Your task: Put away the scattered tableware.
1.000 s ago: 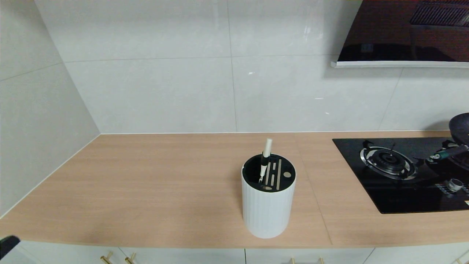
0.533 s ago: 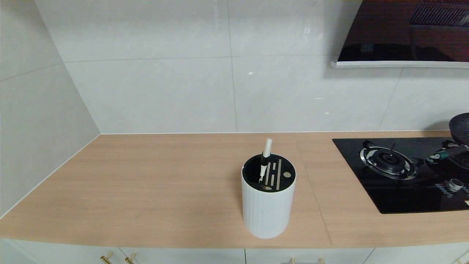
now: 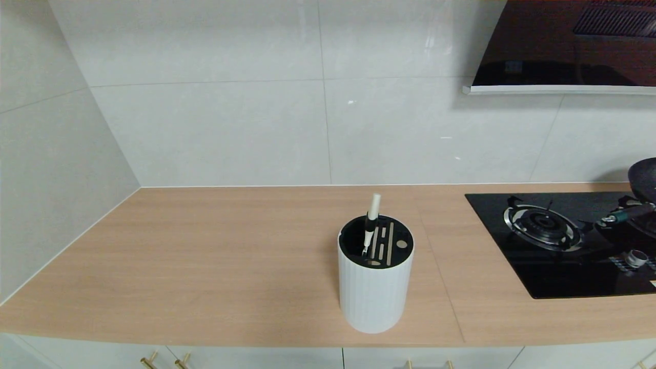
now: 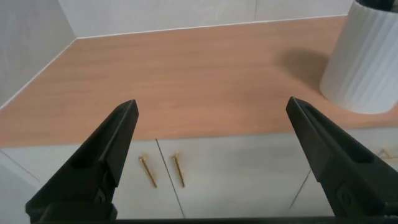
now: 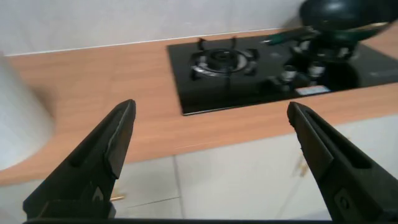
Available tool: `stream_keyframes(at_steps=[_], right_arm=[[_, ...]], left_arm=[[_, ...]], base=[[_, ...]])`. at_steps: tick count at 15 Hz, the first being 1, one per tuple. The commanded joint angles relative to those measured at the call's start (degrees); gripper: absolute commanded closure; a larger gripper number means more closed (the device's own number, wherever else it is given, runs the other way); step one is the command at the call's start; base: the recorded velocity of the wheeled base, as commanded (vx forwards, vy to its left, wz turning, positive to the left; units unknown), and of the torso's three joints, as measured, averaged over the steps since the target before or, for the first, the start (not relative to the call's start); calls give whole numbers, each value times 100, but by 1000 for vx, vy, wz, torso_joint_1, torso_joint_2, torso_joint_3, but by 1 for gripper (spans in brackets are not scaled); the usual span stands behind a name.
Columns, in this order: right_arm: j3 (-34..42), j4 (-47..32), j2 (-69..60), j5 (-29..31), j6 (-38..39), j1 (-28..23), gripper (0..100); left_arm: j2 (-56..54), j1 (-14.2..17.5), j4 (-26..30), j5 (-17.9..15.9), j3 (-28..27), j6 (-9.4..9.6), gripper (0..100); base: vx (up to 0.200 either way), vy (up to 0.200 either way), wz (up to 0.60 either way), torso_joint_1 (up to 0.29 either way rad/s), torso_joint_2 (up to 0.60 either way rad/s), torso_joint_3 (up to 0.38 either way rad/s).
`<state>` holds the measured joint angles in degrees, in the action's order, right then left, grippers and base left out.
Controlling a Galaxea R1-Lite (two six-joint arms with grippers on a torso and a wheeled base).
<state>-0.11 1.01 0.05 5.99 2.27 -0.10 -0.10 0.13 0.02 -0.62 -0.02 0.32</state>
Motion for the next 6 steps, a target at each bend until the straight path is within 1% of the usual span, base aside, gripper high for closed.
stream_keyframes(at_steps=[1, 3, 6], right_arm=[[-7, -136, 4, -344, -33, 10, 0], [2, -128, 13, -511, -121, 10, 0], [2, -128, 4, -511, -112, 10, 0]], left_arm=[[10, 4, -2, 1, 2, -23, 0], [10, 4, -11, 1, 2, -5, 0], [10, 4, -11, 1, 2, -5, 0]], base=[[0, 0, 0, 0, 0, 0], [0, 0, 0, 0, 0, 0], [0, 0, 0, 0, 0, 0]])
